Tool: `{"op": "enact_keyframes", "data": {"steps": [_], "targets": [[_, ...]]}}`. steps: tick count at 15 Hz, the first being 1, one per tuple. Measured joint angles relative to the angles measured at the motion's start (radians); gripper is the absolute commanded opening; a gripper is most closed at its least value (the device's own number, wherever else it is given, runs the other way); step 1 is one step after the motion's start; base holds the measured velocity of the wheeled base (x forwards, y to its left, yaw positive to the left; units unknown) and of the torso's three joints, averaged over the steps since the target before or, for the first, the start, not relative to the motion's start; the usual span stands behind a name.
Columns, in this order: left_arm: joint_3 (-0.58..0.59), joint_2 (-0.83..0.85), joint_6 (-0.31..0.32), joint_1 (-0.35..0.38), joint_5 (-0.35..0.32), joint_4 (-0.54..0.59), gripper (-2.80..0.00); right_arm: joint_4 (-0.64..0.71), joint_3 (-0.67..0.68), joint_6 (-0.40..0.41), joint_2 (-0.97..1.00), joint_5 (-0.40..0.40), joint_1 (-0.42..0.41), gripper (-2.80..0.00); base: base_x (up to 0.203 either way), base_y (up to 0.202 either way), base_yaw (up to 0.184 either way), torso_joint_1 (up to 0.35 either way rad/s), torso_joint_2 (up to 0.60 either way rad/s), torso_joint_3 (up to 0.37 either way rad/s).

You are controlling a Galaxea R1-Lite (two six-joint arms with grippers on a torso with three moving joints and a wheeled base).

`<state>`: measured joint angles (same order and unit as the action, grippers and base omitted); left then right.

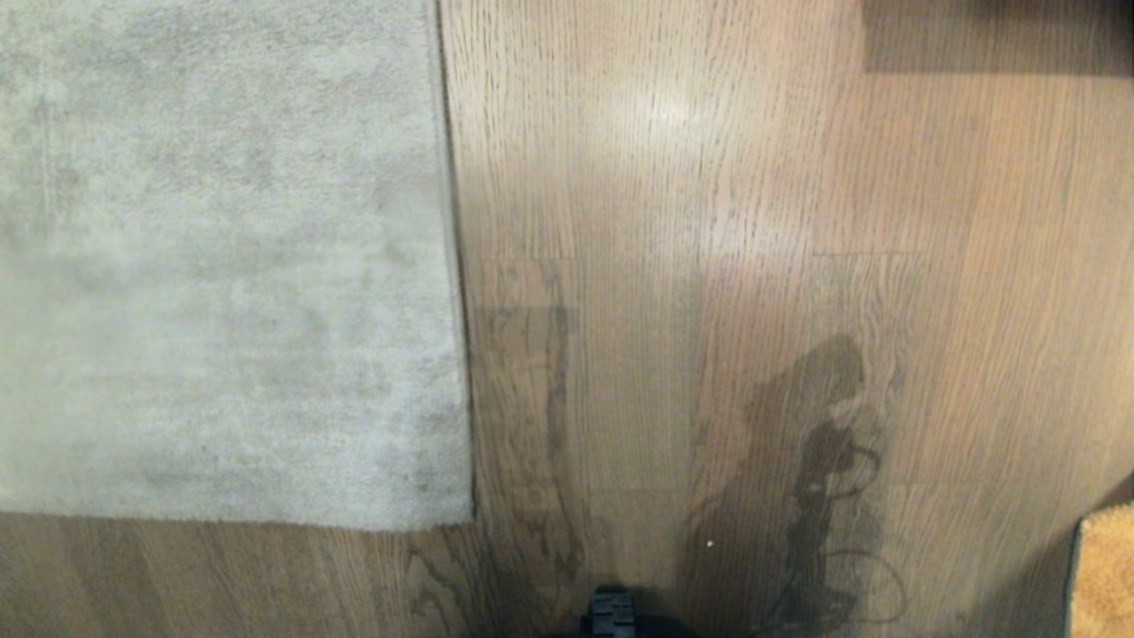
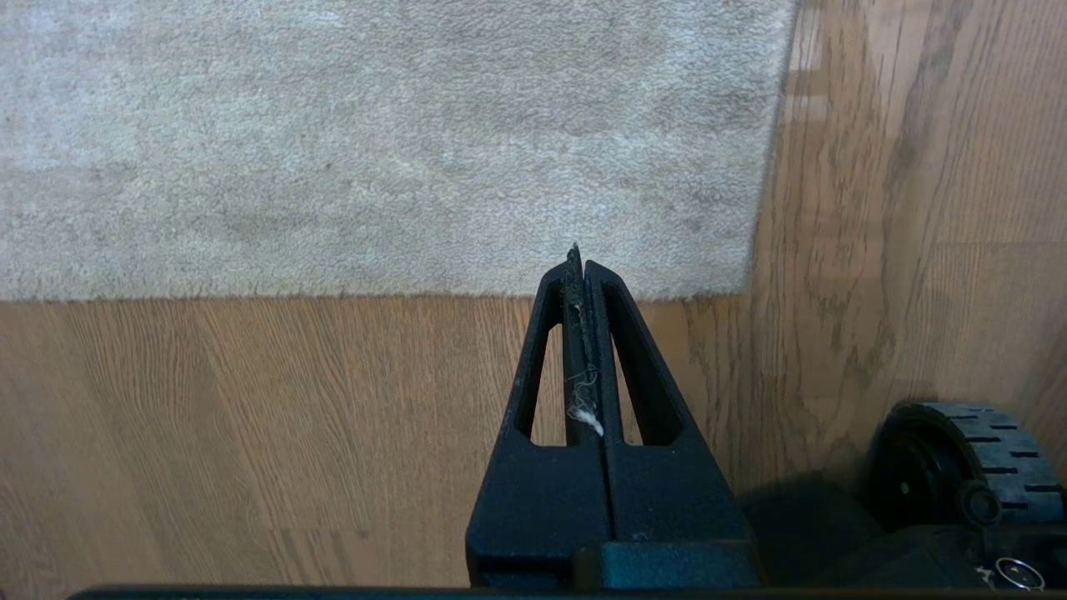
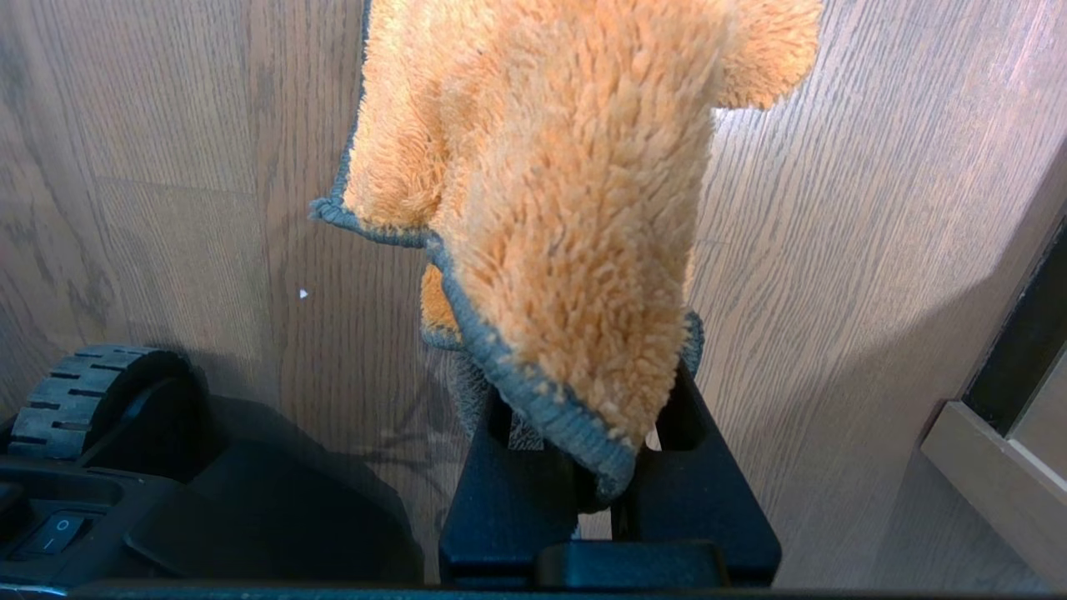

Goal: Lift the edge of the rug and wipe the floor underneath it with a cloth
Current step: Lift up the carpet

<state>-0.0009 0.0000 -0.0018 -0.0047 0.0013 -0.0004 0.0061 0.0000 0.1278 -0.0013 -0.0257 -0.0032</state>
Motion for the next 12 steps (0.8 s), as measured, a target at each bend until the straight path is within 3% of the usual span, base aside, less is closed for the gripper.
{"op": "enact_keyframes", "data": {"steps": [12], "targets": [[0.001,0.0,-0.006,0.0,0.005,-0.001,-2.8,0.0,0.0,0.0,0.0,0.0,0.0,-2.8,0.0,0.0,0.0,0.0,0.0,0.0]]}}
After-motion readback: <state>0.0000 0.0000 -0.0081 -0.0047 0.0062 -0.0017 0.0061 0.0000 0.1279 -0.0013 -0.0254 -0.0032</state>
